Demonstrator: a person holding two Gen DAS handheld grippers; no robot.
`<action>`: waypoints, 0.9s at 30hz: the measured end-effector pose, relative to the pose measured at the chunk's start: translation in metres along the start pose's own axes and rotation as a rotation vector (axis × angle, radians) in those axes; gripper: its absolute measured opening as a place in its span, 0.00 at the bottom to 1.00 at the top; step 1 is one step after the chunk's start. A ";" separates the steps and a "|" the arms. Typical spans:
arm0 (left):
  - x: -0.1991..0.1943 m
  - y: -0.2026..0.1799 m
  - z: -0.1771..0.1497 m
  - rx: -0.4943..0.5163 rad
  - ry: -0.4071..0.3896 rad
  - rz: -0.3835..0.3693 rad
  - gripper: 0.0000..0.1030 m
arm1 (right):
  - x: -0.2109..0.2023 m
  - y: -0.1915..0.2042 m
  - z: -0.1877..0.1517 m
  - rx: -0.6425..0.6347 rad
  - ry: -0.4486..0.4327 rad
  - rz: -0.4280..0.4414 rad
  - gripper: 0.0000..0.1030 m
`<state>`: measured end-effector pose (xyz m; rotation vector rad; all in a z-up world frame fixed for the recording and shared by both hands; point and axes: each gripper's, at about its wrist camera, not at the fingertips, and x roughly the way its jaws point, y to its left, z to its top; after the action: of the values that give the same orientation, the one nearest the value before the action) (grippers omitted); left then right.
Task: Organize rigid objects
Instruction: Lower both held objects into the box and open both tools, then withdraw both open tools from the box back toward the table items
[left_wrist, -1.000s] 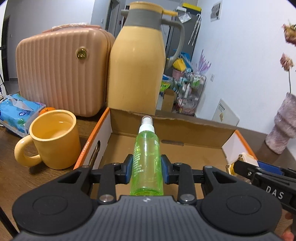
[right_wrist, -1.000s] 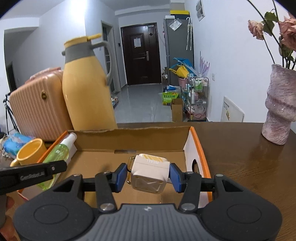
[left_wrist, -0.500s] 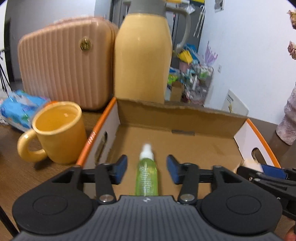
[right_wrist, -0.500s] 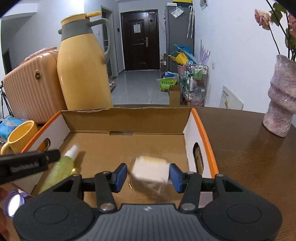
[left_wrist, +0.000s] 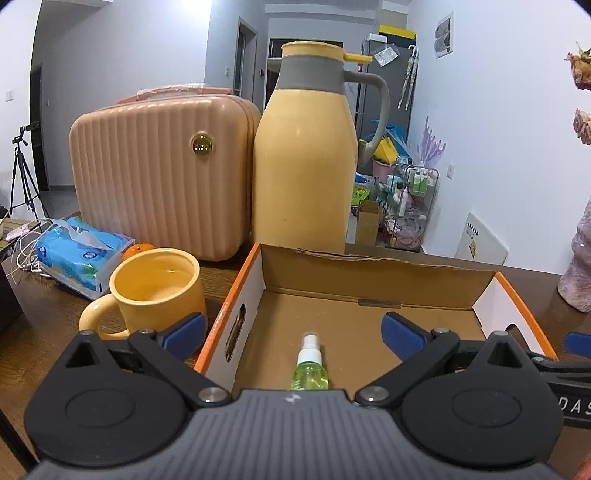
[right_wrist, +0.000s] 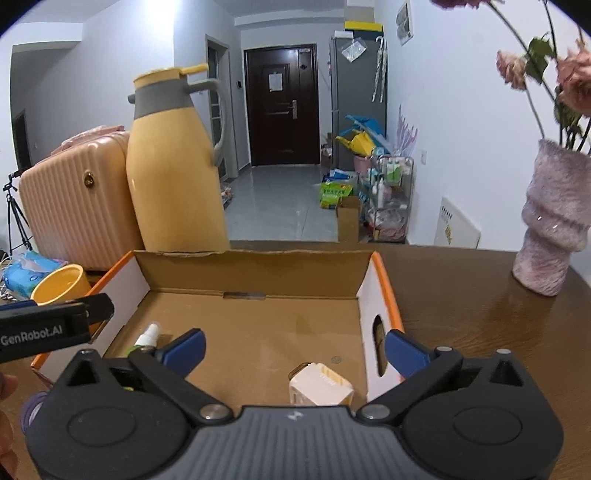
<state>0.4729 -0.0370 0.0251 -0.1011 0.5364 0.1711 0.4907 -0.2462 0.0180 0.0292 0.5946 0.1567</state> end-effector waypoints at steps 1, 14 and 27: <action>-0.002 0.001 0.000 0.003 -0.006 -0.002 1.00 | -0.003 0.000 0.000 0.001 -0.008 0.001 1.00; -0.042 0.024 -0.009 0.011 -0.061 0.000 1.00 | -0.053 0.004 -0.014 -0.001 -0.107 -0.013 1.00; -0.099 0.049 -0.032 0.021 -0.093 -0.015 1.00 | -0.111 0.017 -0.042 -0.014 -0.165 -0.022 1.00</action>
<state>0.3642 -0.0068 0.0465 -0.0764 0.4441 0.1546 0.3742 -0.2473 0.0458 0.0218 0.4294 0.1362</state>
